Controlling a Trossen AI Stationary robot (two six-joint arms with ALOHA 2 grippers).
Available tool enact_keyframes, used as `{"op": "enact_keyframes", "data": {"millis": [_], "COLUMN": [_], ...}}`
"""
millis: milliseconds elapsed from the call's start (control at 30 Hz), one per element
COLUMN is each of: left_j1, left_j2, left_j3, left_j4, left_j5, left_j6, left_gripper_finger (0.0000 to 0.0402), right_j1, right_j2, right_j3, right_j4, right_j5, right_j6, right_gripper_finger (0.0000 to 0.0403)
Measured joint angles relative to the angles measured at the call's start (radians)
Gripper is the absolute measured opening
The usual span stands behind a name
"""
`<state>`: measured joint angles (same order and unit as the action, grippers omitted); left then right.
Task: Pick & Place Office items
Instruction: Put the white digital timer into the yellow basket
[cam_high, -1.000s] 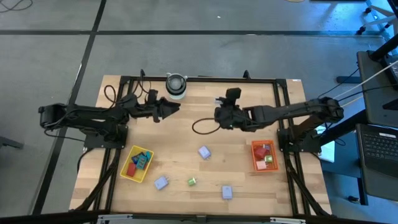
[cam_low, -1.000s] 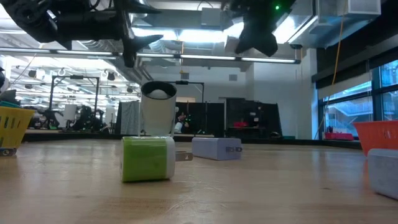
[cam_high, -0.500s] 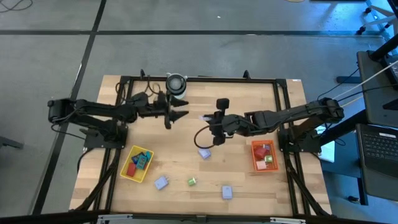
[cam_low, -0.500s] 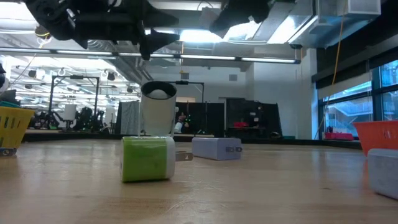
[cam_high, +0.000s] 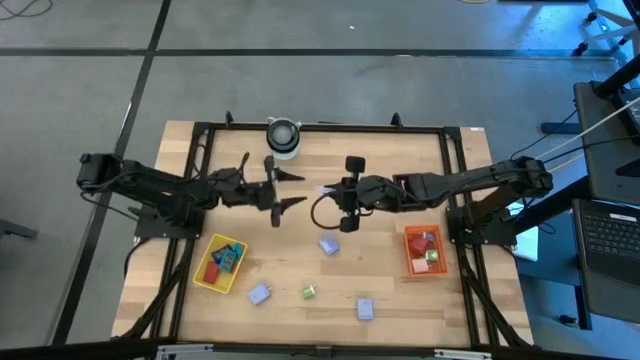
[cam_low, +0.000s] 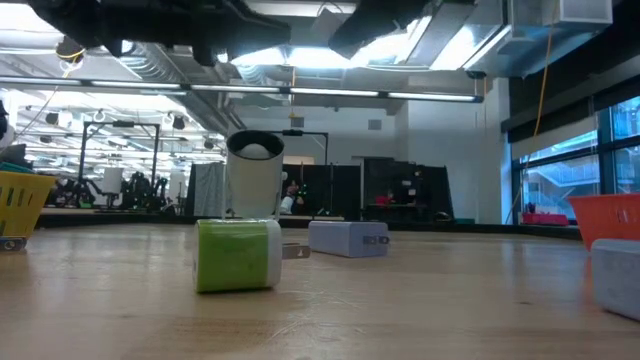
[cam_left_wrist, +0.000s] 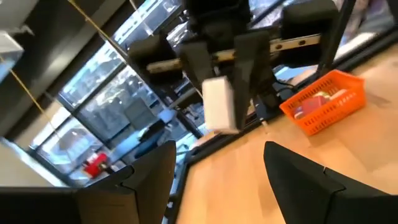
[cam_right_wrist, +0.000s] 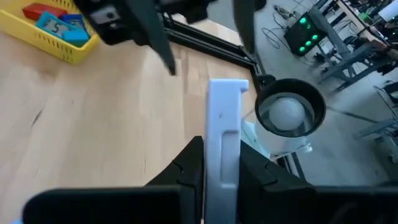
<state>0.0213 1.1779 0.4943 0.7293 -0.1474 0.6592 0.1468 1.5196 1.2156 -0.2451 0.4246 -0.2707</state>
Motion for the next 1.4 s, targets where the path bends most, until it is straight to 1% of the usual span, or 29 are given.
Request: {"op": "enact_keyframes", "data": {"millis": [67,200,300,367,533,833,900,1067,1200,1300,1400], "left_j1": [-0.033,-0.080,-0.093,-0.092,-0.092,-0.081,-0.076,-0.055,-0.040,-0.033,-0.032], "left_j2": [0.000,0.008,0.008,0.008,0.007,0.007,0.007,0.008,0.008,0.008,0.008], "left_j3": [0.027,0.111,0.177,0.204,0.221,0.231,0.231,0.231,0.231,0.231,0.231], "left_j4": [-0.034,-0.175,-0.307,-0.358,-0.360,-0.396,-0.417,-0.438,-0.440,-0.444,-0.443], "left_j5": [-0.038,-0.046,-0.089,-0.100,-0.091,-0.075,-0.054,-0.034,0.016,0.020,0.046], "left_j6": [0.034,0.044,0.034,0.004,-0.020,-0.168,-0.192,-0.258,-0.300,-0.330,-0.351], "left_gripper_finger": [0.0239,0.0239,0.0239,0.0239,0.0239,0.0239,0.0239,0.0239,0.0239,0.0239,0.0239], "right_j1": [-0.012,-0.034,-0.041,-0.042,-0.038,-0.039,-0.039,-0.038,-0.039,-0.039,-0.038], "right_j2": [0.000,0.000,0.000,0.000,0.011,0.042,0.044,0.048,0.048,0.048,0.048], "right_j3": [0.000,0.000,0.000,0.000,0.000,0.000,0.000,0.000,0.000,0.000,0.000], "right_j4": [0.004,0.042,0.051,0.052,0.052,0.080,0.083,0.100,0.104,0.110,0.120], "right_j5": [-0.029,-0.109,-0.119,-0.119,-0.130,-0.131,-0.151,-0.156,-0.157,-0.181,-0.183], "right_j6": [0.002,0.020,0.022,0.027,0.028,0.020,0.020,0.020,0.020,0.025,0.024], "right_gripper_finger": [0.0053,0.0053,0.0053,0.0053,0.0053,0.0053,0.0053,0.0053,0.0053,0.0053,0.0053]}}
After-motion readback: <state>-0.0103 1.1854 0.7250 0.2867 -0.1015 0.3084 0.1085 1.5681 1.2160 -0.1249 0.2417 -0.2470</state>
